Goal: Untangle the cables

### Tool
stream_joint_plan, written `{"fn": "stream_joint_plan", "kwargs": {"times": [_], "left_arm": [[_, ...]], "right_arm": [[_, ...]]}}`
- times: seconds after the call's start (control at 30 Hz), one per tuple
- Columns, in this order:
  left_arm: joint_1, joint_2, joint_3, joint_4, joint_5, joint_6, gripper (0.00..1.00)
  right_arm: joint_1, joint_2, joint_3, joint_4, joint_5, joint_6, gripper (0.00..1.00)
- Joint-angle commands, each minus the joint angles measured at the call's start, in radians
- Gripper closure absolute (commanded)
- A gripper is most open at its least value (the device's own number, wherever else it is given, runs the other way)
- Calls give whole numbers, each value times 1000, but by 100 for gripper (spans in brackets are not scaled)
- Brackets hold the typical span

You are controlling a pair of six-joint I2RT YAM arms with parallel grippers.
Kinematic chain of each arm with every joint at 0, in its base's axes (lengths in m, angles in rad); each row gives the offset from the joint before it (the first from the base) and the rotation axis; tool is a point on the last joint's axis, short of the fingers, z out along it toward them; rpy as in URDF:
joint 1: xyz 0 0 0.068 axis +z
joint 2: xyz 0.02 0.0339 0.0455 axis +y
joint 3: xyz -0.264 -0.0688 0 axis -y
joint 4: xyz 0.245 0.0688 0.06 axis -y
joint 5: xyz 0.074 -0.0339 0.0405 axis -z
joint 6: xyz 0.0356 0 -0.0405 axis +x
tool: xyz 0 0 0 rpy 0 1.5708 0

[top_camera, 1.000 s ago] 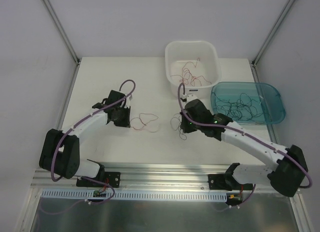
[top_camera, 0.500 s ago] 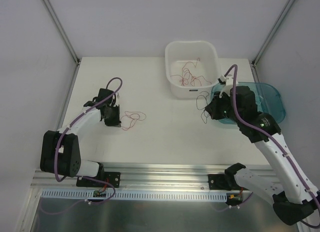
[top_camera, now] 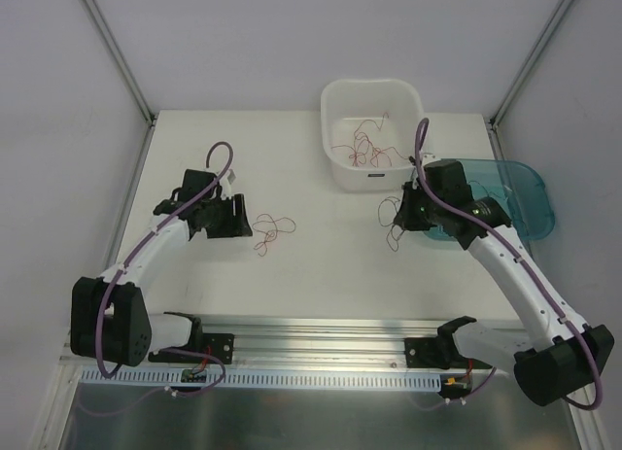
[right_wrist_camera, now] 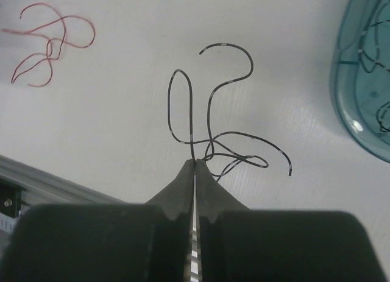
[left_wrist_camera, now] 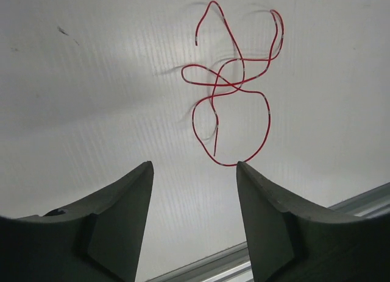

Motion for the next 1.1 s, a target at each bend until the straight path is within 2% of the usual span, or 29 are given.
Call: {"fn": "stream_joint_plan", "kwargs": {"times": [0.0, 0.03, 0.1, 0.13, 0.27, 0.37, 0.53, 0.57, 0.6, 0.63, 0.67, 0.73, 0.77, 0.87, 0.93, 1.07], "left_arm": [[1, -57, -15, 29, 37, 24, 41], [1, -75, -16, 33, 34, 26, 31], [1, -95, -21, 38, 24, 27, 22], [1, -112, -26, 44, 20, 27, 14], [1, -155, -38, 56, -11, 34, 3], [2, -176, -43, 58, -31, 34, 1], [1, -192, -46, 60, -52, 35, 1], [1, -192, -46, 60, -55, 35, 1], [1, -193, -46, 58, -57, 35, 1], [1, -195, -46, 58, -60, 35, 1], [2, -195, -47, 60, -60, 35, 1], [2, -198, -46, 58, -60, 35, 1], [1, -198, -47, 58, -65, 35, 1], [1, -202, -46, 58, -74, 34, 1], [1, -202, -43, 58, -77, 32, 1], [1, -202, -41, 58, -95, 27, 1]], "right_arm": [[-69, -4, 78, -34, 69, 2, 99], [-83, -1, 98, -43, 69, -1, 99], [-123, 2, 112, -54, 70, -6, 99], [-137, 3, 119, -58, 75, -6, 99], [-229, 9, 139, -60, 155, -7, 99], [-362, 29, 153, -42, 176, -9, 100], [-468, 84, 181, 3, 204, 25, 99], [-481, 101, 187, 5, 214, 34, 96], [-500, 118, 198, -2, 230, 55, 89], [-507, 134, 227, -15, 236, 63, 77], [-510, 157, 241, -35, 244, 65, 61], [-510, 152, 238, -28, 224, 68, 50], [-508, 135, 230, -5, 206, 71, 40], [-481, 109, 216, 18, 141, 56, 29], [-447, 102, 207, 34, 89, 21, 26], [-277, 86, 156, 95, -15, -7, 15]]}}
